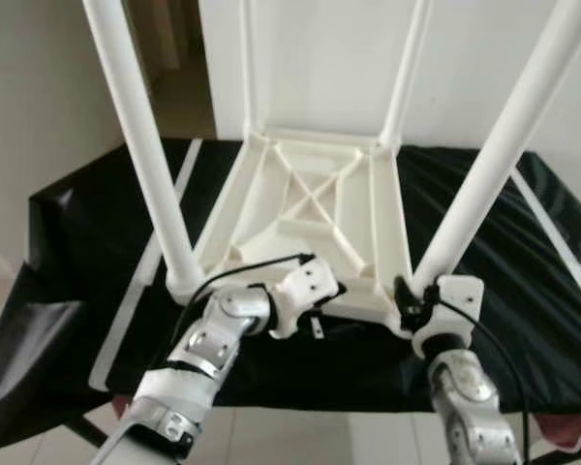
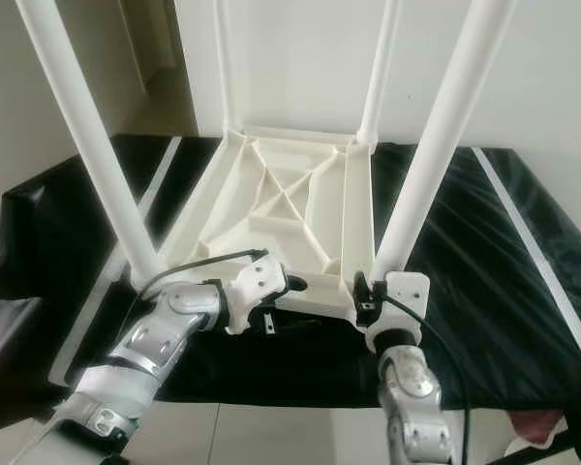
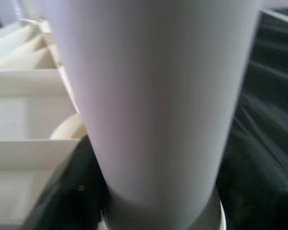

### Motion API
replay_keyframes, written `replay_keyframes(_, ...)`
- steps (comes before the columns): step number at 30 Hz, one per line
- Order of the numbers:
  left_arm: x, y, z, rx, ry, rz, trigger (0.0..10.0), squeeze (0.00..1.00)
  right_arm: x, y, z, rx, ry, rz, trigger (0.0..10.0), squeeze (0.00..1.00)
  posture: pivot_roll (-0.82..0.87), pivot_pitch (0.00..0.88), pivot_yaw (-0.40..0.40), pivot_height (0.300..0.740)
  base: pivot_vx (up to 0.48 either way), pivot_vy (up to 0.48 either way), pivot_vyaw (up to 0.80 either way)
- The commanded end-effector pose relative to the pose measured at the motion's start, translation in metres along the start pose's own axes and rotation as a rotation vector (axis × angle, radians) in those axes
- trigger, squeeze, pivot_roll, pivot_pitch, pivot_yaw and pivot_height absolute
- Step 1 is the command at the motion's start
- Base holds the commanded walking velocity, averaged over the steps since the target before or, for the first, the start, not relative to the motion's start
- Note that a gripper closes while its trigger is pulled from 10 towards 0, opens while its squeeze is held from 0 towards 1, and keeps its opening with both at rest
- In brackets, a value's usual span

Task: Building children table

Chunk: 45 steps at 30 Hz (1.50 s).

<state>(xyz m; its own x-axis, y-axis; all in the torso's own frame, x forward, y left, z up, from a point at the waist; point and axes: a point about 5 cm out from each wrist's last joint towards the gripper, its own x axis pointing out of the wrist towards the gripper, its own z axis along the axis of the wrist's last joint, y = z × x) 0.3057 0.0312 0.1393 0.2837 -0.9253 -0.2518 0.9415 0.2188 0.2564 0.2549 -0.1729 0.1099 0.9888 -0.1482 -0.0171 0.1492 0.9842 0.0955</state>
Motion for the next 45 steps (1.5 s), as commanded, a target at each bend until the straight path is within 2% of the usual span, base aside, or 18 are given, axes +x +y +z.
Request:
replay_keyframes(1,-0.001,0.016,-0.005,-0.005,0.018,0.331,10.0,0.00,-0.004,0.000,-0.007,0.017,0.039,-0.027,10.0,1.00,-0.06,0.000,-0.012,0.740,0.000,0.000,0.00)
replay_keyframes(8,-0.002,0.020,-0.011,-0.008,0.046,0.355,10.0,0.00,-0.004,0.004,-0.004,0.016,0.030,-0.011,10.0,1.00,-0.05,0.000,-0.017,0.740,0.000,0.000,0.00)
replay_keyframes(9,-0.004,0.023,-0.014,-0.011,0.070,0.359,10.0,0.00,-0.003,0.002,-0.002,0.021,0.019,-0.007,10.0,0.00,-0.05,0.000,-0.019,0.740,0.000,0.000,0.00)
replay_keyframes(19,-0.010,0.028,-0.030,-0.013,0.163,0.392,10.0,0.00,-0.007,-0.001,0.007,0.022,-0.045,-0.011,10.0,0.00,-0.06,0.000,-0.010,0.740,0.000,0.000,0.00)
replay_keyframes(22,-0.017,0.034,-0.038,-0.003,0.215,0.430,10.0,0.00,-0.025,-0.003,0.009,0.031,-0.084,0.067,10.0,0.00,-0.06,0.000,-0.006,0.740,0.000,0.000,0.00)
replay_keyframes(24,-0.018,0.035,-0.038,-0.003,0.218,0.430,10.0,0.00,-0.027,-0.004,0.009,0.027,-0.085,0.073,10.0,0.00,-0.06,0.000,-0.004,0.740,0.000,0.000,0.00)
replay_keyframes(28,-0.024,0.046,-0.039,0.009,0.247,0.462,10.0,0.00,-0.041,-0.010,0.007,-0.015,-0.078,0.141,10.0,0.00,-0.07,0.000,0.003,0.740,0.000,0.000,0.00)
replay_keyframes(31,-0.028,0.050,-0.040,0.014,0.260,0.467,10.0,0.00,-0.044,-0.013,0.005,-0.008,-0.074,0.150,10.0,0.00,-0.08,0.000,0.009,0.740,0.000,0.000,0.00)
replay_keyframes(35,-0.034,0.056,-0.042,0.011,0.283,0.485,10.0,0.00,-0.050,-0.018,0.000,-0.032,-0.052,0.135,10.0,0.00,-0.08,0.000,0.013,0.740,0.000,0.000,0.00)
replay_keyframes(36,-0.042,0.062,-0.044,0.015,0.309,0.499,10.0,0.00,-0.055,-0.023,-0.004,-0.046,-0.031,0.110,10.0,0.00,-0.09,0.000,0.017,0.740,0.000,0.000,0.00)
replay_keyframes(41,-0.053,0.068,-0.050,0.014,0.353,0.507,10.0,0.00,-0.061,-0.031,-0.005,-0.051,-0.033,0.067,10.0,0.00,-0.09,0.000,0.023,0.740,0.000,0.000,0.00)
replay_keyframes(45,-0.056,0.070,-0.052,0.017,0.369,0.511,10.0,0.00,-0.062,-0.033,-0.004,-0.054,-0.037,0.053,10.0,0.00,-0.09,0.000,0.023,0.740,0.000,0.000,0.00)
